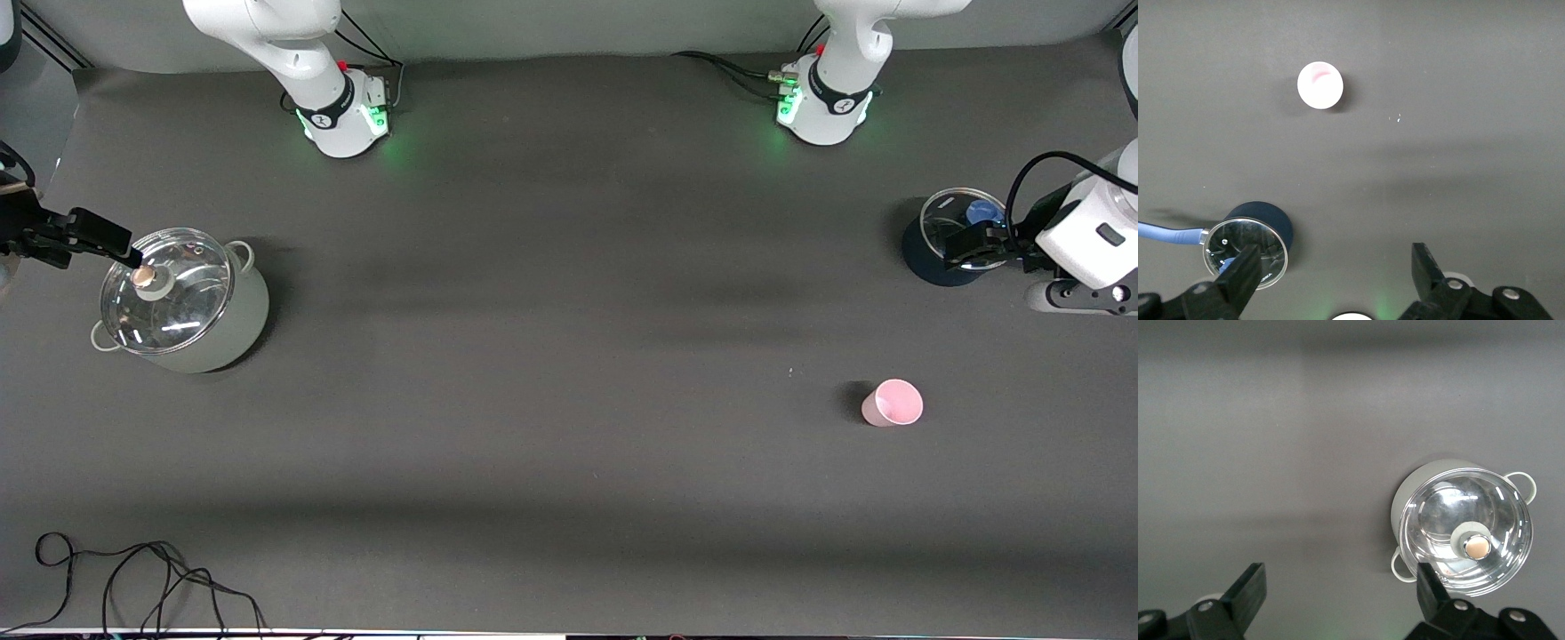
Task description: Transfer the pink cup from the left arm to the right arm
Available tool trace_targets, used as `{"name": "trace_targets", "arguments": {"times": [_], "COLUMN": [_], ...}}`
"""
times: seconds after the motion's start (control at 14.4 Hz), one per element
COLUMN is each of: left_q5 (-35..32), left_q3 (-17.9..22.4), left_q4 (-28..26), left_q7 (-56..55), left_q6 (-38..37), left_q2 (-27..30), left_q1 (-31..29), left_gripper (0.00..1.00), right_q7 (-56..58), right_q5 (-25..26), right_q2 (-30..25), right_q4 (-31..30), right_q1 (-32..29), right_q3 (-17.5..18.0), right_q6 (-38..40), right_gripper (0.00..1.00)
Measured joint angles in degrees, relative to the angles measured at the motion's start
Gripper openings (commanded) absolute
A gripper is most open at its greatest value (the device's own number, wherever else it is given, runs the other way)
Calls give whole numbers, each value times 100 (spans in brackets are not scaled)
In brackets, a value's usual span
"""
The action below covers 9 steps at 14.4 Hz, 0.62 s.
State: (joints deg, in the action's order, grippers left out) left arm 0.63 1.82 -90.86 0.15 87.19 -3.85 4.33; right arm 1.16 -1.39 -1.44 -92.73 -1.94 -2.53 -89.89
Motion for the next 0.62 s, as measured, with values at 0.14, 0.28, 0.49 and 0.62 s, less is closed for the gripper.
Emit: {"name": "trace_targets", "arguments": {"times": [0.14,0.28,0.49,0.62], "left_q5": [-13,-19,-22,-23], "left_q3": [0,0,0,0], "left_q4": [0,0,0,0], "left_q7": [0,0,1,1], "left_q6": [0,0,0,2], "left_q2": [-2,-8,-15,-23], "left_q1": [0,0,0,0], "left_gripper": [100,100,100,100], "right_q7": [0,0,0,0], "right_q5": [0,0,0,0], "right_q2": [1,4,9,11], "right_q4": [0,0,0,0], "right_q1": [0,0,-1,-1], "right_q3": [0,0,0,0], "right_q6": [3,12,89,97], "right_gripper": [100,100,100,100]}}
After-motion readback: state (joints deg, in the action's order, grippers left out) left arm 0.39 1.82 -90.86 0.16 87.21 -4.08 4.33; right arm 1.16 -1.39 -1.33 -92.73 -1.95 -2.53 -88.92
